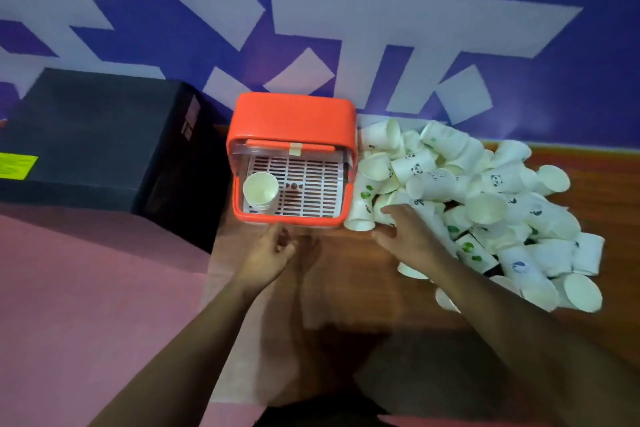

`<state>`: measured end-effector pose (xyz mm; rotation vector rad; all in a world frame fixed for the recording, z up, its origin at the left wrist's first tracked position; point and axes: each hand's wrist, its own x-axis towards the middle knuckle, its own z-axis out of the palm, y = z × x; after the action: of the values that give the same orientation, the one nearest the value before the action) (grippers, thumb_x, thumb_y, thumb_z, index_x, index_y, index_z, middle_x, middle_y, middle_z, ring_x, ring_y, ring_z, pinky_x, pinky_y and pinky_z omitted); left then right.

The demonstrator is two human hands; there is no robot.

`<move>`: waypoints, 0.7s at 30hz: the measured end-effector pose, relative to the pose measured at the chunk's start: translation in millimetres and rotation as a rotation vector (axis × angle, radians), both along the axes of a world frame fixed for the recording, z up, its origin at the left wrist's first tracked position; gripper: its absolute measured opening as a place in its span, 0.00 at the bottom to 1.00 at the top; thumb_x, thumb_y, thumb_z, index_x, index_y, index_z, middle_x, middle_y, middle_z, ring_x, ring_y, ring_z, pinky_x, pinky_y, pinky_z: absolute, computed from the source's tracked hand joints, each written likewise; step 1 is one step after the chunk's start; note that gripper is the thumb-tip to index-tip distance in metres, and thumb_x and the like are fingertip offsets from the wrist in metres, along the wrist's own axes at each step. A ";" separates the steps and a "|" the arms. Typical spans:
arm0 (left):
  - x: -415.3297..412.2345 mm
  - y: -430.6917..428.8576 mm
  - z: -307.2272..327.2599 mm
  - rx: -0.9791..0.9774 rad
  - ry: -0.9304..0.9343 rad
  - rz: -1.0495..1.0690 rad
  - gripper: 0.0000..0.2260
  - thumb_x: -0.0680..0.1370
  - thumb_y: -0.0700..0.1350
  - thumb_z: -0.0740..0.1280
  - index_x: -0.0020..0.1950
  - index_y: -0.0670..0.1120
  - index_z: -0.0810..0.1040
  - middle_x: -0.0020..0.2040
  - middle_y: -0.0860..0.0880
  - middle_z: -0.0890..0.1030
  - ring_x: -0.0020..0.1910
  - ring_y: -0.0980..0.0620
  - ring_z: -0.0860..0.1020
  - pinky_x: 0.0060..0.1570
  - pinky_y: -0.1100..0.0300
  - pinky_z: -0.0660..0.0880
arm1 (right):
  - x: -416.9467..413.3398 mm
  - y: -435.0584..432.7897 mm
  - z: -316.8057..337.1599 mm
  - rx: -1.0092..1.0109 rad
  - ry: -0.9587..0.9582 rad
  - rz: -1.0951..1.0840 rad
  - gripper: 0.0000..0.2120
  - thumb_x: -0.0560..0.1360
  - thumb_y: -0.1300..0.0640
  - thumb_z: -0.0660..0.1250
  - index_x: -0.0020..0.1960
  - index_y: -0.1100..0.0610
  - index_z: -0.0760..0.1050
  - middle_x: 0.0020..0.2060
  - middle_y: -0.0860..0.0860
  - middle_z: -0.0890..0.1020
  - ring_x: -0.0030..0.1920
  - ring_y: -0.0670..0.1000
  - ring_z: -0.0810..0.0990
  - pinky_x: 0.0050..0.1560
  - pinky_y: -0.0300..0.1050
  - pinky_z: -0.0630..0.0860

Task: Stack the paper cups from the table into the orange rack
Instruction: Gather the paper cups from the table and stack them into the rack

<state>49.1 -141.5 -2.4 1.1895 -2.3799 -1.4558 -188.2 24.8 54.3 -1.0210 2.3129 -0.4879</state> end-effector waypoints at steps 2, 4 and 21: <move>-29.7 26.8 3.9 0.018 0.030 -0.119 0.05 0.78 0.42 0.68 0.49 0.50 0.74 0.46 0.48 0.79 0.44 0.53 0.77 0.48 0.57 0.75 | -17.2 41.3 2.3 0.005 0.018 -0.064 0.26 0.75 0.49 0.70 0.70 0.55 0.69 0.66 0.51 0.70 0.65 0.51 0.71 0.61 0.42 0.67; -59.2 52.5 5.4 0.043 0.042 -0.219 0.05 0.78 0.43 0.69 0.51 0.49 0.75 0.47 0.50 0.78 0.44 0.54 0.77 0.47 0.59 0.74 | -30.6 78.6 2.7 0.034 0.041 -0.119 0.26 0.76 0.49 0.70 0.70 0.56 0.68 0.66 0.52 0.69 0.65 0.52 0.71 0.61 0.44 0.68; -198.9 184.4 -52.6 0.115 -0.359 -0.161 0.27 0.80 0.57 0.66 0.67 0.38 0.64 0.67 0.34 0.72 0.66 0.35 0.71 0.60 0.49 0.68 | -10.2 194.6 -77.3 0.189 0.382 -0.069 0.22 0.68 0.46 0.69 0.57 0.58 0.76 0.60 0.57 0.74 0.61 0.59 0.69 0.60 0.52 0.71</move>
<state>-149.8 42.9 -55.1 1.4223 -2.7125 -1.5588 -198.4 219.4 -23.0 -1.0136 2.6756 -0.0984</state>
